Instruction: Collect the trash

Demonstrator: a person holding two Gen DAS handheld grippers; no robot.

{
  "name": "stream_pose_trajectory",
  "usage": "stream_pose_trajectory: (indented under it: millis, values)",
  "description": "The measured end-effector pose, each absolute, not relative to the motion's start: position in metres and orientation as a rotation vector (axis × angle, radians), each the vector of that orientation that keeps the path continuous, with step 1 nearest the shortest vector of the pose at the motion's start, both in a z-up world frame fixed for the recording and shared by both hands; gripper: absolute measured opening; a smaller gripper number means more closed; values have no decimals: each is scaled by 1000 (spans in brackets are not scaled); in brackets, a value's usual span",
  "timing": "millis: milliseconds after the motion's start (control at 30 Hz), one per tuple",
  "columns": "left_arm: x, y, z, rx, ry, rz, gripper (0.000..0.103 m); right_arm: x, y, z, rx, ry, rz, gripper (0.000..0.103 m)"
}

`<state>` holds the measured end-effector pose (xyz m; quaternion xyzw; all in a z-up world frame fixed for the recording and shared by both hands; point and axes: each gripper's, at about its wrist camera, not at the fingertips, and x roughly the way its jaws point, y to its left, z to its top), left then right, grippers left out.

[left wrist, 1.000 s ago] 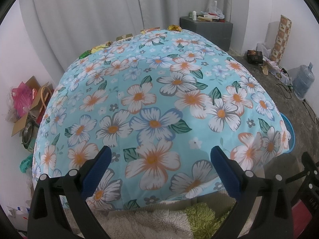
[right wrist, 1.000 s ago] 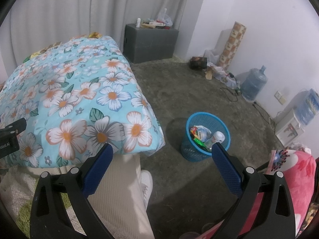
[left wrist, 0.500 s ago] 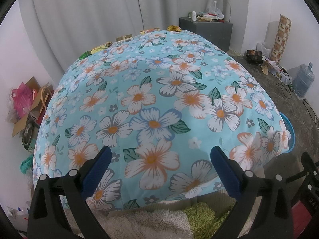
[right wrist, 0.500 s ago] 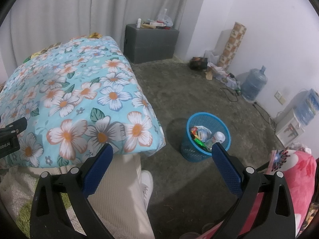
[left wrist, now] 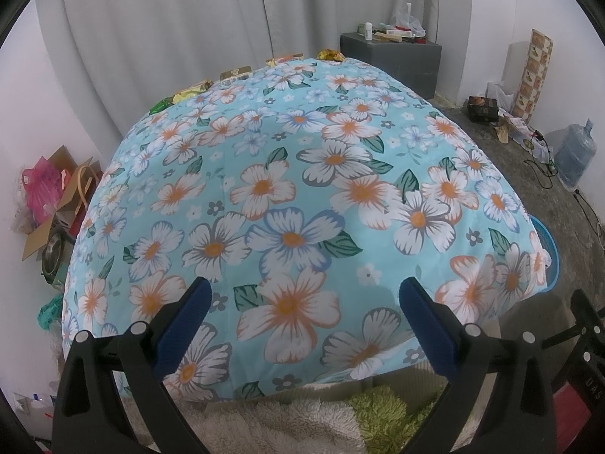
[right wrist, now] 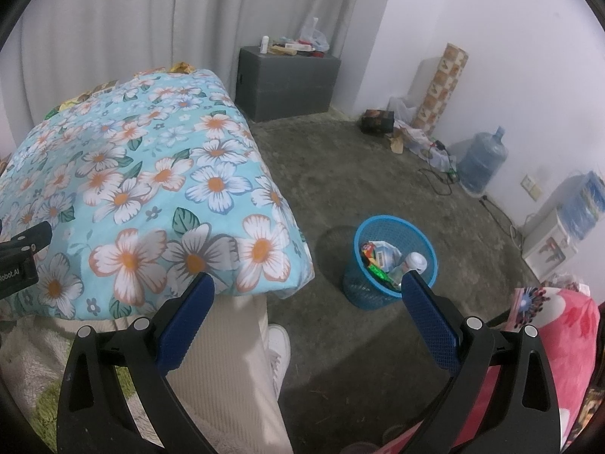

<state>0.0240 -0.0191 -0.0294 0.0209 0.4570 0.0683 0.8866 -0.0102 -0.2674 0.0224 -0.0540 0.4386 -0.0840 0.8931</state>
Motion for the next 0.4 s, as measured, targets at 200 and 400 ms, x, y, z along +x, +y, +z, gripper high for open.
stream_pose_trajectory:
  millis: [200,400]
  values:
    - [24,-18,-30,42,952,143,97,-11,-266,23,-112,908,-175,95]
    - [26,-18,-30,43,954,142,97,-9,-266,23,-111,910,-176,95]
